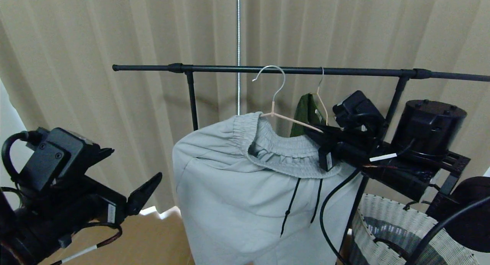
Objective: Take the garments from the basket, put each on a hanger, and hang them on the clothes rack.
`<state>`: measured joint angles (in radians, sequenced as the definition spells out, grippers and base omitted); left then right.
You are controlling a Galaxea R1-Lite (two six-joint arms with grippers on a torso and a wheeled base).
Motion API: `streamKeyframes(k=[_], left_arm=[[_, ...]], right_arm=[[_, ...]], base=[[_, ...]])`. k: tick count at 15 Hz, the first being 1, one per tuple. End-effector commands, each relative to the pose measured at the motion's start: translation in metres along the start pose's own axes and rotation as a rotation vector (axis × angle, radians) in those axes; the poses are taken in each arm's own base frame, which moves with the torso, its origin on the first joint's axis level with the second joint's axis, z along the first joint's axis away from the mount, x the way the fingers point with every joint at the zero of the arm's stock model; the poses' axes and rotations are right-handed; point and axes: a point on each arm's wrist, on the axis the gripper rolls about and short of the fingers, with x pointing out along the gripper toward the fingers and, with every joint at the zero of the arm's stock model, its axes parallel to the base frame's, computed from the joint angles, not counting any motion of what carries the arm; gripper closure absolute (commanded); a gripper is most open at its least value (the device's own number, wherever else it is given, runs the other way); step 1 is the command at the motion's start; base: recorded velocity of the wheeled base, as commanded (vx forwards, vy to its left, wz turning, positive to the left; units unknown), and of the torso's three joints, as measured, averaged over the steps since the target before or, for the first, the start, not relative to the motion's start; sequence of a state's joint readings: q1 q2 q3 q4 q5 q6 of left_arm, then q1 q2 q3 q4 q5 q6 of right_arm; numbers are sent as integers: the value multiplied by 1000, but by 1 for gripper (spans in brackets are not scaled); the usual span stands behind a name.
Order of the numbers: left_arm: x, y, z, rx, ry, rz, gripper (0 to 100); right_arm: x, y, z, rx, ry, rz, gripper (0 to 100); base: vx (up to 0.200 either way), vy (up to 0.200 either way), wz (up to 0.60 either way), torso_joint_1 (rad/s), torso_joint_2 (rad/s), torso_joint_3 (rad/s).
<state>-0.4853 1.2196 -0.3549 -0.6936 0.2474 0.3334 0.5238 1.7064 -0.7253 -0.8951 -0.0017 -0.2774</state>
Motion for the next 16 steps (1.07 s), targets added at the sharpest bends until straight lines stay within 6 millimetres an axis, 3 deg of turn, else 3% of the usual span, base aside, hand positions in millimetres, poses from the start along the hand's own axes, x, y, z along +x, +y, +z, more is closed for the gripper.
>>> streamKeyframes(k=[1,7,10,12,16], left_arm=[[-7,2,-20,-6,56,-7,0],[-14,-8,-48,1,138,-104,0],[4,-7,-35,-5,126,-97,0],[30,-7,-20,-45,117,-94,0],[45,-7,-15,-53,119,-91,0]], right_arm=[[-10,-3,8,20,-30,-7,100],[-29,-5,19,41,-72,-9,100],[-36,-6,27,55,-124,22,100],[-36,-5,29,56,-164,59,100],[-38,-3,29,55,-167,74,100]], base=[[0,0,0,0,0,0],[0,0,0,0,0,0],[0,0,0,0,0,0],[0,0,0,0,0,0],[0,0,0,0,0,0]])
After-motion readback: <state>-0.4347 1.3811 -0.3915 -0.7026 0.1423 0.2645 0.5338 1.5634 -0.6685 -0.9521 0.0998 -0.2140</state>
